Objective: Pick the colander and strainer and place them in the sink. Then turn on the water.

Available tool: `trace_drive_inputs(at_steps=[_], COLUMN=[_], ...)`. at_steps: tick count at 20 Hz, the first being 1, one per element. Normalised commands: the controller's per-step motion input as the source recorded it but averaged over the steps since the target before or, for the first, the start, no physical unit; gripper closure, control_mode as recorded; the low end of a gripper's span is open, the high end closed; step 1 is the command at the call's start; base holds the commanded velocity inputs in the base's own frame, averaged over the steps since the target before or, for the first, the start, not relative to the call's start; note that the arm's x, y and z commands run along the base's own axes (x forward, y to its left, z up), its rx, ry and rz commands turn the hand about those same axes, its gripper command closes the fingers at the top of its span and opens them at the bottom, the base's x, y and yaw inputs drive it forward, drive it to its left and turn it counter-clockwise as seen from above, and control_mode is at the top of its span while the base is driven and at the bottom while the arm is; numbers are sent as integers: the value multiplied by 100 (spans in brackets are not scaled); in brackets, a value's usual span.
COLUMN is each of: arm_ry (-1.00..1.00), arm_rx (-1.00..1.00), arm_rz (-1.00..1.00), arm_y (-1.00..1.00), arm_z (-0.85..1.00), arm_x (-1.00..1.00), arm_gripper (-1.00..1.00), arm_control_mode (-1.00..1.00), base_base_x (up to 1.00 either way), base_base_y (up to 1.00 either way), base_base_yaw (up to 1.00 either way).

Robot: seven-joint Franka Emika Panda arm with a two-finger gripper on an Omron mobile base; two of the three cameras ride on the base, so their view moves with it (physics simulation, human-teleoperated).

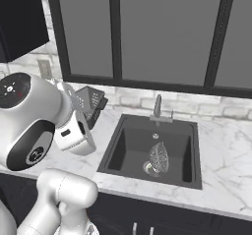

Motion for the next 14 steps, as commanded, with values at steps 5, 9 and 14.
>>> trace_drive_inputs(at_steps=[5, 9, 14], arm_ry=[0, 0, 0], arm_rx=[0, 0, 0], arm_rz=[0, 0, 0], arm_y=[0, 0, 0], arm_z=[0, 0, 0], arm_x=[0, 0, 0], arm_gripper=[100, 100, 100], arm_control_mode=[100, 100, 100], base_base_x=[0, -5, -35], base_base_y=[-19, -31, -50], base_base_yaw=[-15, -2, 0])
